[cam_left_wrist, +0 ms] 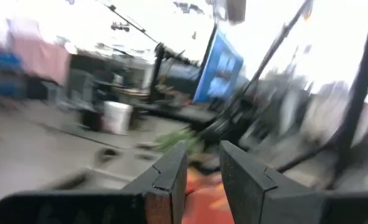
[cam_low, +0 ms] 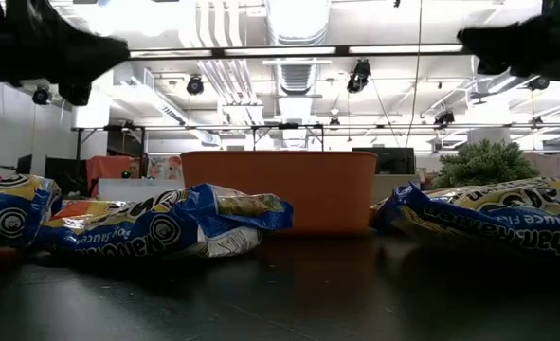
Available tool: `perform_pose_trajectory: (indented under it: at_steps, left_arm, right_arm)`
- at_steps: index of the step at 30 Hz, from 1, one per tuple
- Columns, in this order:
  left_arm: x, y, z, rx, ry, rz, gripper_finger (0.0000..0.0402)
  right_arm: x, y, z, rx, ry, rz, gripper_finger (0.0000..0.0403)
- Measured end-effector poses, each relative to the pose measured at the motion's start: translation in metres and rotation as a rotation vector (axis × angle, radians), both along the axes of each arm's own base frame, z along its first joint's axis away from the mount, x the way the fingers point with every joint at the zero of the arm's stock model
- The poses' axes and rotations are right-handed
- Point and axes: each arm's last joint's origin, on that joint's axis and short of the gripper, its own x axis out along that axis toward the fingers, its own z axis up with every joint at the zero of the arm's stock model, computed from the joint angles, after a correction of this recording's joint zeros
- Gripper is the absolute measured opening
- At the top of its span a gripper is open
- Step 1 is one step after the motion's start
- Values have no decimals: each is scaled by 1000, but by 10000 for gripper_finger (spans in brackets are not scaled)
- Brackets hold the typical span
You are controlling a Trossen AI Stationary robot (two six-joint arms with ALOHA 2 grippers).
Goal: Sort Maruchan noodles
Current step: Put the red noodle packet into the orange bin
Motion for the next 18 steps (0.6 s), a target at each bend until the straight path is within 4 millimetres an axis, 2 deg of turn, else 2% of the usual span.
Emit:
perform_pose_trajectory:
  at_steps: [3, 9, 18]
  left_arm:
    - [-2, 1, 7, -111, -105, -31, 77]
    - [-6, 1, 15, -170, -215, -53, 77]
    - [-5, 1, 25, -91, -287, -18, 77]
  right_arm:
    - [-2, 0, 8, 169, -84, 47, 59]
    - [-5, 0, 18, 214, -183, 63, 59]
    - [7, -4, 49, 365, -152, 16, 59]
